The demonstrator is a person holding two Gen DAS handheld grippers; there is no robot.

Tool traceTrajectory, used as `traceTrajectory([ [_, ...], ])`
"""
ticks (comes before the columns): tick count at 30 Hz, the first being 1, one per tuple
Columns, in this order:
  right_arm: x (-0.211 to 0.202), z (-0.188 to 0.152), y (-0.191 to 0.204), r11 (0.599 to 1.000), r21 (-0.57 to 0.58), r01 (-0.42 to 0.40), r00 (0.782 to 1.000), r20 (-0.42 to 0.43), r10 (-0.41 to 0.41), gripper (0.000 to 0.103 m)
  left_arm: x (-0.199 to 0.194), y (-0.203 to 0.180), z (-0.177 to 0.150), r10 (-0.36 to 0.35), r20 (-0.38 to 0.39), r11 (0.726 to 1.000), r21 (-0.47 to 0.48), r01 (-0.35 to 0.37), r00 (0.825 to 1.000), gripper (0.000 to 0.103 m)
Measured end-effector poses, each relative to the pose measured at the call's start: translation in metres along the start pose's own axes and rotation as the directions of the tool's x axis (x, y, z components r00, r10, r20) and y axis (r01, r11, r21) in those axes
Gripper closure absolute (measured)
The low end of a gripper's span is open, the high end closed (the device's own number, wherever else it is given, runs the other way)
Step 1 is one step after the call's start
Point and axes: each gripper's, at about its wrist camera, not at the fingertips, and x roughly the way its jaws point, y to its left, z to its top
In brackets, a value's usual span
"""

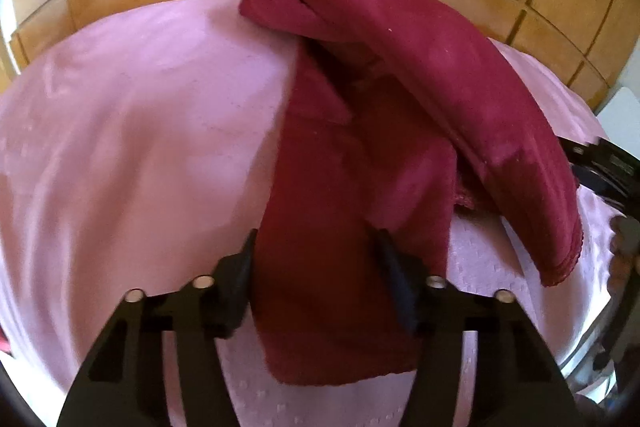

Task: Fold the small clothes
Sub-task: 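Grasp the dark red shirt with the left tool while the right tool grasps another edge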

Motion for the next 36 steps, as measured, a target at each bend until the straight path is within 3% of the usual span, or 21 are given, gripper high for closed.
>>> traceTrajectory([
  [1,0.006,0.000,0.004,1.000,-0.018,-0.011,1.000,-0.018,0.011,0.040,-0.001,0.000,0.000,-0.027,0.004,1.000,0.003,0.027,1.000,0.093],
  [3,0.012,0.002,0.015,0.997,-0.069,-0.027,0.998,-0.050,0.024,0.071,-0.005,0.006,0.002,-0.045,0.015,0.999,-0.009,0.045,0.999,0.095],
  [5,0.008,0.006,0.024,0.992,-0.125,-0.030,0.998,-0.056,0.023,0.090,-0.015,0.017,0.005,-0.028,0.051,0.999,-0.021,0.029,0.998,0.096],
  [9,-0.031,0.022,0.014,0.993,-0.116,-0.038,0.999,0.029,0.042,0.092,-0.055,0.076,0.019,0.015,0.136,0.989,-0.151,0.006,0.991,0.096],
  [10,-0.041,0.025,0.012,0.992,-0.120,-0.028,0.998,0.054,0.035,0.092,-0.064,0.091,0.022,0.046,0.158,0.985,-0.173,-0.018,0.986,0.096],
  [12,-0.058,0.033,0.005,0.992,-0.128,0.004,0.995,0.101,0.009,0.092,-0.086,0.131,0.031,0.177,0.197,0.965,-0.227,-0.131,0.964,0.096],
  [13,-0.069,0.038,-0.001,0.992,-0.126,0.020,0.992,0.124,-0.004,0.092,-0.094,0.150,0.034,0.242,0.203,0.949,-0.252,-0.189,0.949,0.096],
  [14,-0.077,0.041,-0.002,0.992,-0.121,0.023,0.991,0.136,-0.006,0.092,-0.101,0.176,0.040,0.330,0.200,0.920,-0.288,-0.267,0.922,0.096],
  [17,-0.094,0.047,-0.007,0.993,-0.116,0.036,0.984,0.178,-0.015,0.092,-0.116,0.242,0.057,0.542,0.156,0.805,-0.377,-0.458,0.826,0.096],
  [18,-0.099,0.048,-0.007,0.993,-0.117,0.033,0.983,0.186,-0.010,0.092,-0.115,0.262,0.063,0.577,0.124,0.773,-0.401,-0.491,0.807,0.096],
  [21,-0.098,0.050,0.003,0.989,-0.139,0.057,0.979,0.201,-0.028,0.092,-0.107,0.311,0.075,0.631,-0.003,0.676,-0.488,-0.552,0.776,0.091],
  [23,-0.096,0.053,0.007,0.986,-0.150,0.070,0.979,0.201,-0.039,0.092,-0.112,0.313,0.077,0.621,0.011,0.663,-0.541,-0.518,0.784,0.083],
  [25,-0.094,0.054,0.009,0.985,-0.152,0.077,0.978,0.203,-0.045,0.092,-0.116,0.292,0.074,0.579,0.069,0.701,-0.551,-0.453,0.812,0.045],
  [26,-0.095,0.056,0.010,0.985,-0.151,0.078,0.978,0.203,-0.046,0.092,-0.117,0.278,0.069,0.544,0.107,0.730,-0.550,-0.406,0.832,0.039],
  [28,-0.097,0.058,0.011,0.984,-0.155,0.084,0.977,0.208,-0.050,0.092,-0.106,0.248,0.069,0.425,0.165,0.806,-0.516,-0.289,0.890,0.037],
  [30,-0.099,0.060,0.011,0.983,-0.162,0.087,0.975,0.215,-0.051,0.092,-0.088,0.204,0.060,0.248,0.175,0.885,-0.441,-0.150,0.953,0.037],
  [31,-0.101,0.061,0.011,0.982,-0.167,0.088,0.974,0.221,-0.050,0.092,-0.078,0.183,0.052,0.130,0.172,0.911,-0.409,-0.050,0.977,0.037],
  [32,-0.104,0.063,0.013,0.982,-0.170,0.088,0.973,0.225,-0.049,0.094,-0.066,0.162,0.044,0.002,0.146,0.923,-0.380,0.054,0.989,0.037],
  [33,-0.106,0.064,0.013,0.980,-0.175,0.091,0.971,0.235,-0.048,0.103,-0.051,0.137,0.035,-0.126,0.097,0.923,-0.354,0.153,0.987,0.037],
  [34,-0.110,0.065,0.014,0.980,-0.177,0.093,0.969,0.244,-0.048,0.103,-0.035,0.107,0.023,-0.247,0.045,0.910,-0.332,0.248,0.968,0.037],
  [36,-0.115,0.068,0.013,0.981,-0.177,0.085,0.967,0.254,-0.038,0.103,-0.018,0.070,0.007,-0.383,-0.011,0.880,-0.310,0.361,0.924,0.037],
])
